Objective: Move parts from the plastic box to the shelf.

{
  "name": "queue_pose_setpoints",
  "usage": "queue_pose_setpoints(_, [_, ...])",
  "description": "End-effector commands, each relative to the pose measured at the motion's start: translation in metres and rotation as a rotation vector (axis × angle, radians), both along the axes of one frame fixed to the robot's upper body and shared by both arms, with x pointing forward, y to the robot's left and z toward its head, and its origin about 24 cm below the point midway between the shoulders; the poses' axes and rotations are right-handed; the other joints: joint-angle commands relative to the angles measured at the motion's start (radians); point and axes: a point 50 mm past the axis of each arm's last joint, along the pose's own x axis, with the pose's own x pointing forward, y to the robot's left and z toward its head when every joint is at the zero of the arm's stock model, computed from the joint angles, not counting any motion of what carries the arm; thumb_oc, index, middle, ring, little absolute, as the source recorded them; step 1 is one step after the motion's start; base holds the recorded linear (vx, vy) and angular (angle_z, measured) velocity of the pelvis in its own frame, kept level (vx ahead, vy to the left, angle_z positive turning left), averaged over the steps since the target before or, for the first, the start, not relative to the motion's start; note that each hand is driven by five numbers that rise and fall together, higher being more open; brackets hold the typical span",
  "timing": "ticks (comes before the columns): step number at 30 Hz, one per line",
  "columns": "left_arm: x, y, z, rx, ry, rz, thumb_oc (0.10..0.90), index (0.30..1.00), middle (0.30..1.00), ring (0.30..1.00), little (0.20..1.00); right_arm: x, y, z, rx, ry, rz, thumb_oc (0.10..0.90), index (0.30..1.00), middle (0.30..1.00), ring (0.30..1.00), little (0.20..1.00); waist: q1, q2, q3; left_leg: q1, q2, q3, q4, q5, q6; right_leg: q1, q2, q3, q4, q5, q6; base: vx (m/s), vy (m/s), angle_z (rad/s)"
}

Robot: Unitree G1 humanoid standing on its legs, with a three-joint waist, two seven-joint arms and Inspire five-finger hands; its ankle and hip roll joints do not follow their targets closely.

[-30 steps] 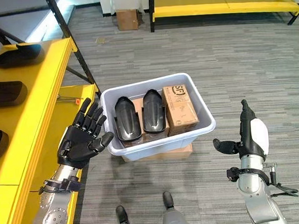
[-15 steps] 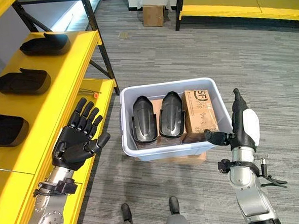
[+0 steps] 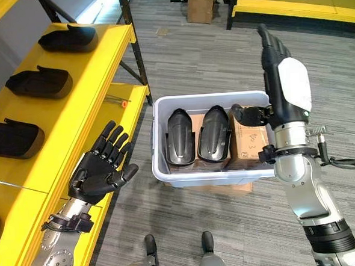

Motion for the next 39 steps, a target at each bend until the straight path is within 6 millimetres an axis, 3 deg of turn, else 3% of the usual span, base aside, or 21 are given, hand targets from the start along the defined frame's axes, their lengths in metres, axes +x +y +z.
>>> queue_pose_setpoints(1, [0.006,-0.008,0.048,-0.013,-0.249,-0.083,0.9,1.0,1.0,1.0,1.0,-0.001,0.012,0.046,-0.073,-0.17,0.027,0.9,1.0,1.0,1.0,1.0,0.012,-0.011,-0.029,-0.026,0.049,-0.013,0.038,-0.05,-0.039,-0.044,0.004,-0.029,0.197,-0.156,-0.057,-0.03,0.007,0.05])
queue_pose_setpoints(13, [0.012,-0.013,0.055,-0.009,-0.282,-0.069,0.9,1.0,1.0,1.0,1.0,0.018,0.033,0.045,-0.046,-0.102,0.026,0.9,1.0,1.0,1.0,1.0,0.017,0.018,0.036,-0.074,0.031,-0.03,0.045,-0.045,-0.03,-0.118,0.002,-0.023,0.244,-0.168,-0.064,-0.03,0.016,0.01])
queue_pose_setpoints(17, [0.013,-0.014,0.06,-0.017,-0.312,-0.06,0.9,1.0,1.0,1.0,1.0,0.023,0.032,0.039,-0.042,-0.091,-0.028,0.9,1.0,1.0,1.0,1.0,0.012,0.045,0.091,-0.122,0.025,-0.038,0.037,-0.027,-0.026,-0.18,0.004,-0.017,0.289,-0.187,-0.071,-0.09,0.039,0.01])
queue_pose_setpoints(25, [0.012,-0.017,0.066,-0.029,-0.34,-0.067,0.9,1.0,1.0,1.0,1.0,0.025,0.035,0.038,-0.038,-0.09,-0.034,0.9,1.0,1.0,1.0,1.0,0.009,0.076,0.136,-0.167,0.009,-0.035,0.037,-0.018,-0.02,-0.242,0.002,-0.013,0.337,-0.207,-0.076,-0.06,0.029,0.01])
queue_pose_setpoints(39, [0.013,-0.019,0.07,-0.027,-0.36,-0.063,0.9,1.0,1.0,1.0,1.0,0.027,0.041,0.032,-0.067,-0.087,-0.062,0.9,1.0,1.0,1.0,1.0,0.001,0.097,0.169,-0.2,0.001,-0.023,0.02,-0.004,-0.014,-0.3,0.006,-0.002,0.364,-0.212,-0.076,-0.04,0.021,-0.03])
